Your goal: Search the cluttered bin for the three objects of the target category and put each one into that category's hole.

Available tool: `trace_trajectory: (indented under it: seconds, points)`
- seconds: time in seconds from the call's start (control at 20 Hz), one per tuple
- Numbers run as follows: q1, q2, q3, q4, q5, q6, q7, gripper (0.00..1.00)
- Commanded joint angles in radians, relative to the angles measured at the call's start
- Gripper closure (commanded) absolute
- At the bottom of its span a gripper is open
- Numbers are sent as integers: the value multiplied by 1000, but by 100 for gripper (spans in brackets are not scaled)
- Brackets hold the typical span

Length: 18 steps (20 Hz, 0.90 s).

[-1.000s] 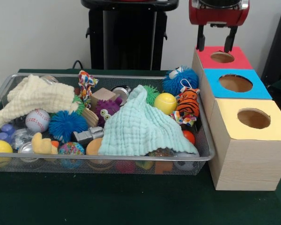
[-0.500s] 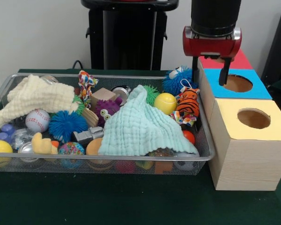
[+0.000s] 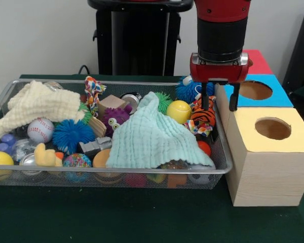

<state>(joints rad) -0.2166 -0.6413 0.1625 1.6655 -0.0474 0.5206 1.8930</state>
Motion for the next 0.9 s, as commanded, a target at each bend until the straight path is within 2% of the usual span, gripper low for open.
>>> trace_trajectory:
  seconds: [0.05,0.15,0.45,0.9]
  points:
    - [-16,207,9,108,-54,-249,146,0]
    - [-15,239,10,73,-66,-213,103,0]
    - [-57,315,53,27,-71,-211,39,0]
    - [-87,370,80,-11,-117,-240,-14,0]
